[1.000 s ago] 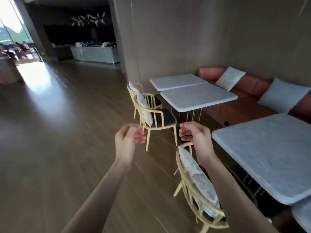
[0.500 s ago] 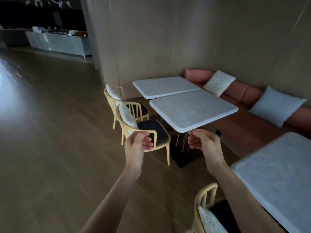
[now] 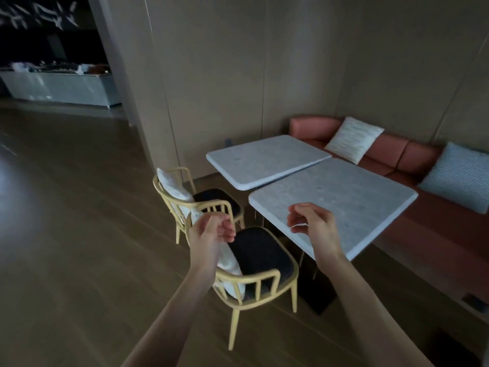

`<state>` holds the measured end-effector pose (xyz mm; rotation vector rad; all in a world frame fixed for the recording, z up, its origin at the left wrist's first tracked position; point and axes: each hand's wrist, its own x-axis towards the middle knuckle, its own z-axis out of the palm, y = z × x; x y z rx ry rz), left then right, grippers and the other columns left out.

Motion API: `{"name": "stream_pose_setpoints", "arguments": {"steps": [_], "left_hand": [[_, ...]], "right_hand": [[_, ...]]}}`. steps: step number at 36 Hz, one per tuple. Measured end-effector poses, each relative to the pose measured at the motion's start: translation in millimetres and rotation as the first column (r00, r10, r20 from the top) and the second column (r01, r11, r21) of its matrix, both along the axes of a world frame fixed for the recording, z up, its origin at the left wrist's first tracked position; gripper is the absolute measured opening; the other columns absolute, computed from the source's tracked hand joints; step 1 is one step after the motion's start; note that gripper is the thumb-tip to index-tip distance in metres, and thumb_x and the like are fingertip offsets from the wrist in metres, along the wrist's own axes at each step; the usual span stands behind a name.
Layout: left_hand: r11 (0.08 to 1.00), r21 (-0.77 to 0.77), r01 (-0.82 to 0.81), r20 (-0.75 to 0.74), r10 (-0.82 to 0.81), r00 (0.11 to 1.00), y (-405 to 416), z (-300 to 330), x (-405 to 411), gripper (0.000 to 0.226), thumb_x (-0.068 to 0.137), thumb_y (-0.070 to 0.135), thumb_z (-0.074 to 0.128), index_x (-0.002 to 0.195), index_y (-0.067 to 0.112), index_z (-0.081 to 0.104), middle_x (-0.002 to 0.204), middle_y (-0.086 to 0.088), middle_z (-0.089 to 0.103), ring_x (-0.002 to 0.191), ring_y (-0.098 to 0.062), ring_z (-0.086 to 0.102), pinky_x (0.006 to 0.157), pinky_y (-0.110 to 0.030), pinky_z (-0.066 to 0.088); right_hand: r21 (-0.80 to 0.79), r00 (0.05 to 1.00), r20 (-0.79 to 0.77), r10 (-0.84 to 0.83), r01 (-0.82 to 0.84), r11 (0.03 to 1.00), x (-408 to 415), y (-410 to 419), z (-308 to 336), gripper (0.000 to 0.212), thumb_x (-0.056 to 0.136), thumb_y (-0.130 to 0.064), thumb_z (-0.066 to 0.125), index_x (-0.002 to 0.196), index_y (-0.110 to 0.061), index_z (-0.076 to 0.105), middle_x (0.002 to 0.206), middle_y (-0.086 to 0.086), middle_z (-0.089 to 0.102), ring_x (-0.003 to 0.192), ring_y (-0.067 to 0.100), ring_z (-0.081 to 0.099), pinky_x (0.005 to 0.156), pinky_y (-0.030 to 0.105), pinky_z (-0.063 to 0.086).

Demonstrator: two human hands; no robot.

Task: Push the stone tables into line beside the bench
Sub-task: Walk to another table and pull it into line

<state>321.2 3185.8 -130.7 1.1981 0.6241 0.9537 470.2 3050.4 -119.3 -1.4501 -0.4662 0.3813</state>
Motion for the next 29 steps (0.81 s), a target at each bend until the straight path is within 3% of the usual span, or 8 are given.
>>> {"name": "stream_pose_setpoints", "arguments": {"steps": [6,12,17,21,24,29], "left_hand": [[0.999,-0.019,-0.036,-0.043,0.035,0.998,158,6,24,0.017,0.088,0.0,0.052,0.087,-0.007,0.068,0.069,-0.015,0.062,0.065,-0.029,0.059,0.06,-0.033,0.05],[0.996,0.068,-0.051,-0.052,0.054,0.997,316,23,29,0.018,0.088,0.001,0.051,0.084,-0.004,0.068,0.071,-0.017,0.064,0.065,-0.027,0.061,0.063,-0.037,0.051],[0.994,0.108,-0.033,-0.051,0.039,0.998,446,13,30,0.019,0.079,0.016,0.056,0.074,0.008,0.072,0.073,-0.021,0.064,0.064,-0.029,0.06,0.061,-0.035,0.051],[0.996,0.086,-0.006,-0.032,0.009,0.999,550,-1,37,0.018,0.075,0.016,0.056,0.069,0.013,0.073,0.069,-0.015,0.064,0.061,-0.027,0.06,0.057,-0.03,0.052],[0.998,0.041,0.044,-0.039,-0.042,0.998,625,-7,45,0.019,0.075,0.014,0.058,0.066,0.015,0.074,0.066,-0.012,0.064,0.056,-0.023,0.061,0.055,-0.028,0.053],[0.988,0.026,0.153,-0.054,-0.151,0.987,737,4,67,0.025,0.089,0.005,0.055,0.069,0.009,0.071,0.064,-0.011,0.063,0.053,-0.023,0.06,0.054,-0.031,0.051]], "right_hand": [[0.037,0.996,-0.081,0.023,-0.02,0.999,32,169,-4,0.021,0.092,-0.015,0.057,0.08,-0.009,0.074,0.071,0.006,0.072,0.067,0.017,0.067,0.064,0.026,0.054],[0.036,0.99,-0.069,0.12,-0.118,0.992,42,327,8,0.02,0.091,-0.017,0.059,0.082,-0.011,0.075,0.074,0.007,0.072,0.067,0.014,0.068,0.062,0.021,0.056],[0.0,0.985,-0.034,0.171,-0.171,0.985,43,458,-3,0.02,0.092,-0.015,0.056,0.085,-0.007,0.073,0.076,0.009,0.07,0.072,0.018,0.066,0.069,0.029,0.054],[-0.006,0.986,-0.034,0.165,-0.165,0.986,33,558,-25,0.02,0.085,-0.022,0.058,0.083,-0.008,0.073,0.074,0.007,0.069,0.073,0.018,0.065,0.069,0.029,0.054],[-0.024,0.992,-0.076,0.104,-0.106,0.994,24,631,-32,0.017,0.09,-0.014,0.058,0.085,-0.006,0.072,0.072,0.005,0.068,0.073,0.018,0.063,0.067,0.027,0.052],[0.006,0.996,-0.09,0.003,-0.002,1.0,26,732,-20,0.018,0.09,-0.015,0.057,0.083,-0.007,0.072,0.07,0.003,0.068,0.069,0.016,0.063,0.062,0.025,0.052]]}}
